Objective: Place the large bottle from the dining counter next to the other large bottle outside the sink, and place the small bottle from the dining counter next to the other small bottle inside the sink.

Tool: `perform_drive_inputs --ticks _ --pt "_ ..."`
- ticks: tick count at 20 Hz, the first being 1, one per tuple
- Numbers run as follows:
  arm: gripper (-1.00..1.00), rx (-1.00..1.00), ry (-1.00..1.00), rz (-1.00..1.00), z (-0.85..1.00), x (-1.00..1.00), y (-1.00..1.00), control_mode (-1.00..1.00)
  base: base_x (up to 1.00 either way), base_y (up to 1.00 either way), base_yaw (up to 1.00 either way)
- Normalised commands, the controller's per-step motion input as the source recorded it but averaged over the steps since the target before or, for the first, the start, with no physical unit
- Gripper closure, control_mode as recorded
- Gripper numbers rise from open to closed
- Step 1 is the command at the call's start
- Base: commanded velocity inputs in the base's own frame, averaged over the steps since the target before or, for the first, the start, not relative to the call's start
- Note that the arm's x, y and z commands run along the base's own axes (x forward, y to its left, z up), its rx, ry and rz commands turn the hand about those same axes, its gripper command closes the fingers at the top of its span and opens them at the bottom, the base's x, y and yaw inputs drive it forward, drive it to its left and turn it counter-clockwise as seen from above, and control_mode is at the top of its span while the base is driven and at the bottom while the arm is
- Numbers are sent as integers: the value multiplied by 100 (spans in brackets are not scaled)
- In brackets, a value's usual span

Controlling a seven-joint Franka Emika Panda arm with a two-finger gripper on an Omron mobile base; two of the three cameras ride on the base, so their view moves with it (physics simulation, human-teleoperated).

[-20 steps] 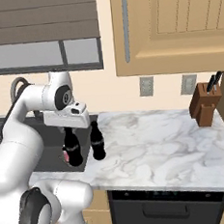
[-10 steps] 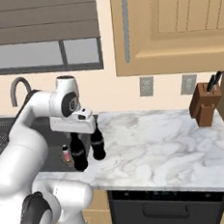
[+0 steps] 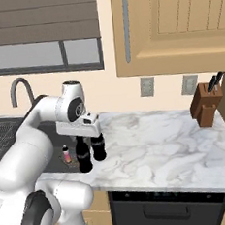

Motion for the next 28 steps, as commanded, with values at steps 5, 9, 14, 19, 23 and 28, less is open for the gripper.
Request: perform_drive_inputs --ticks 5,9,14,19,23,28 --pt "100 -1 0 0 -14 16 -2 -100 0 0 0" --pt "100 -1 0 0 -9 5 -14 -100 0 0 0" --pt "100 0 0 0 -5 0 -37 -100 0 0 0" --pt "100 0 -6 0 -2 -14 -19 -100 0 0 0" --pt "100 0 -6 0 0 -4 -4 -100 0 0 0" --pt "100 -1 -3 0 0 0 0 -100 0 0 0"
